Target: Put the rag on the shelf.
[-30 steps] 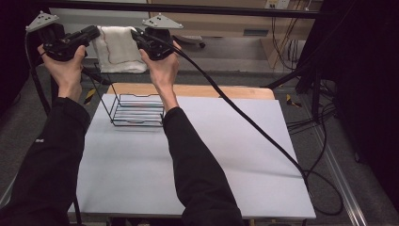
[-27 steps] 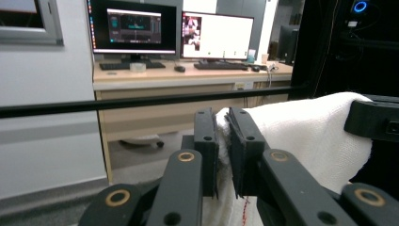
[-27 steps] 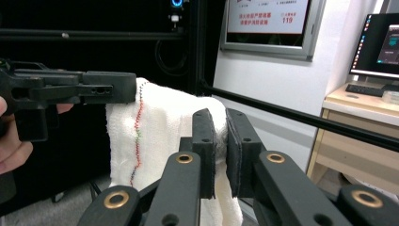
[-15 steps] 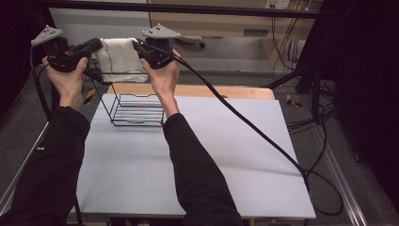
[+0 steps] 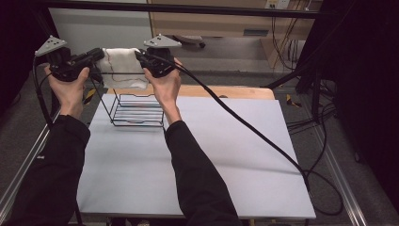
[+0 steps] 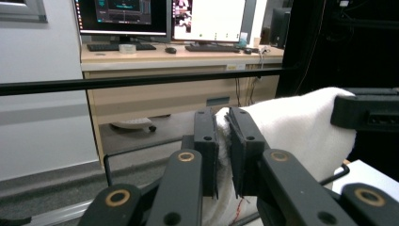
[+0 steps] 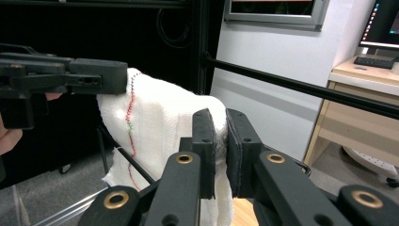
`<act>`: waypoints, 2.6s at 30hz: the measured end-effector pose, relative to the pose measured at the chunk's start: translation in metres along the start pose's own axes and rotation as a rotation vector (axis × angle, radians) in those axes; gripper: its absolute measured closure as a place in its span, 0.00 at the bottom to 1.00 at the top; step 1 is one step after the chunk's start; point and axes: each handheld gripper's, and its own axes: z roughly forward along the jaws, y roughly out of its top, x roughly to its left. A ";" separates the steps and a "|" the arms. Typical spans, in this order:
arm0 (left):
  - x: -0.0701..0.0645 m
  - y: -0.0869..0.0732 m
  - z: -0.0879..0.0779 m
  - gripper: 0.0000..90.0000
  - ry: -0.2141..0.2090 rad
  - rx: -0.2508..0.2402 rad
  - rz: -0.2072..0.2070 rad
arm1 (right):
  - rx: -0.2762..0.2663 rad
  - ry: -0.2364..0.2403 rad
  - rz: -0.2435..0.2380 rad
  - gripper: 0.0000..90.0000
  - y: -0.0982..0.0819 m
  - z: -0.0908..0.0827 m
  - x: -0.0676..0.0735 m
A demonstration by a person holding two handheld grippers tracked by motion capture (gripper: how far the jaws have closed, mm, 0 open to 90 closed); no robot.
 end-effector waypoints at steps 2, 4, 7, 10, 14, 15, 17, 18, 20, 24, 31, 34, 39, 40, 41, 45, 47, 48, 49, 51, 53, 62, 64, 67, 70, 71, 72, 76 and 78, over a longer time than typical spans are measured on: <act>0.001 -0.002 -0.002 0.91 -0.002 -0.001 -0.001 | 0.002 0.001 -0.002 0.93 -0.001 0.000 0.001; 0.002 -0.004 -0.003 0.91 -0.005 0.001 -0.004 | 0.002 0.003 -0.003 0.92 -0.001 0.000 0.002; 0.001 -0.005 -0.006 0.91 -0.010 -0.006 0.001 | 0.002 0.007 -0.011 0.92 -0.002 -0.001 0.004; 0.001 -0.006 -0.009 0.91 -0.018 -0.010 0.007 | -0.002 0.011 -0.022 0.92 -0.001 -0.003 0.005; -0.001 -0.008 -0.012 0.91 -0.024 -0.010 0.012 | 0.005 0.014 -0.038 0.92 -0.001 -0.005 0.008; -0.001 -0.008 -0.013 0.91 -0.027 -0.009 0.017 | 0.006 0.013 -0.047 0.92 -0.001 -0.006 0.009; -0.001 -0.008 -0.015 0.91 -0.036 -0.006 0.022 | 0.005 0.020 -0.052 0.92 -0.002 -0.009 0.010; -0.002 -0.008 -0.016 0.91 -0.038 -0.002 0.023 | 0.005 0.025 -0.050 0.92 -0.003 -0.010 0.010; -0.003 -0.009 -0.017 0.91 -0.044 0.008 0.028 | 0.007 0.032 -0.044 0.92 -0.005 -0.012 0.010; -0.005 -0.012 -0.019 0.91 -0.047 0.038 0.028 | 0.023 0.048 -0.051 0.92 -0.009 -0.016 0.010; -0.009 -0.019 -0.025 0.90 -0.040 0.076 0.045 | 0.069 0.092 -0.078 0.92 -0.018 -0.022 0.015; -0.012 -0.022 -0.026 0.89 -0.032 0.090 0.059 | 0.076 0.097 -0.079 0.92 -0.021 -0.022 0.016; -0.014 -0.027 -0.029 0.88 -0.035 0.108 0.063 | 0.101 0.106 -0.102 0.92 -0.028 -0.023 0.018; -0.014 -0.027 -0.030 0.88 -0.036 0.113 0.059 | 0.101 0.106 -0.104 0.92 -0.029 -0.023 0.018; -0.014 -0.027 -0.031 0.86 -0.036 0.117 0.055 | 0.102 0.107 -0.104 0.92 -0.029 -0.023 0.019; -0.015 -0.017 -0.038 0.82 -0.030 0.111 0.045 | 0.105 0.108 -0.109 0.92 -0.030 -0.023 0.019; -0.016 -0.010 -0.041 0.80 -0.026 0.095 0.030 | 0.108 0.108 -0.115 0.92 -0.030 -0.023 0.019; -0.016 -0.007 -0.042 0.80 -0.021 0.093 0.025 | 0.107 0.109 -0.113 0.92 -0.031 -0.024 0.019; -0.016 -0.003 -0.042 0.81 -0.019 0.094 0.024 | 0.107 0.108 -0.116 0.92 -0.031 -0.024 0.019; -0.018 0.001 -0.039 0.84 -0.007 0.117 0.029 | 0.109 0.107 -0.121 0.92 -0.032 -0.024 0.020; -0.019 0.002 -0.034 0.90 -0.010 0.141 0.027 | 0.111 0.109 -0.122 0.92 -0.032 -0.024 0.020; -0.021 -0.015 -0.026 1.00 -0.071 0.233 0.014 | 0.120 0.115 -0.123 0.91 -0.035 -0.024 0.020; -0.020 -0.019 -0.026 1.00 -0.073 0.246 0.012 | 0.122 0.115 -0.125 0.90 -0.036 -0.024 0.021; -0.019 -0.023 -0.025 1.00 -0.071 0.254 0.017 | 0.131 0.121 -0.127 0.88 -0.036 -0.024 0.021; -0.019 -0.025 -0.024 1.00 -0.070 0.260 0.017 | 0.130 0.131 -0.125 0.81 -0.035 -0.026 0.022; -0.019 -0.026 -0.024 1.00 -0.071 0.261 0.019 | 0.131 0.138 -0.125 0.79 -0.034 -0.027 0.022; -0.019 -0.026 -0.023 1.00 -0.069 0.263 0.023 | 0.128 0.142 -0.122 0.76 -0.033 -0.028 0.022; -0.019 -0.030 -0.021 1.00 -0.065 0.270 0.028 | 0.113 0.156 -0.106 0.72 -0.028 -0.031 0.021; -0.019 -0.033 -0.020 1.00 -0.066 0.273 0.028 | 0.111 0.165 -0.100 0.75 -0.026 -0.032 0.020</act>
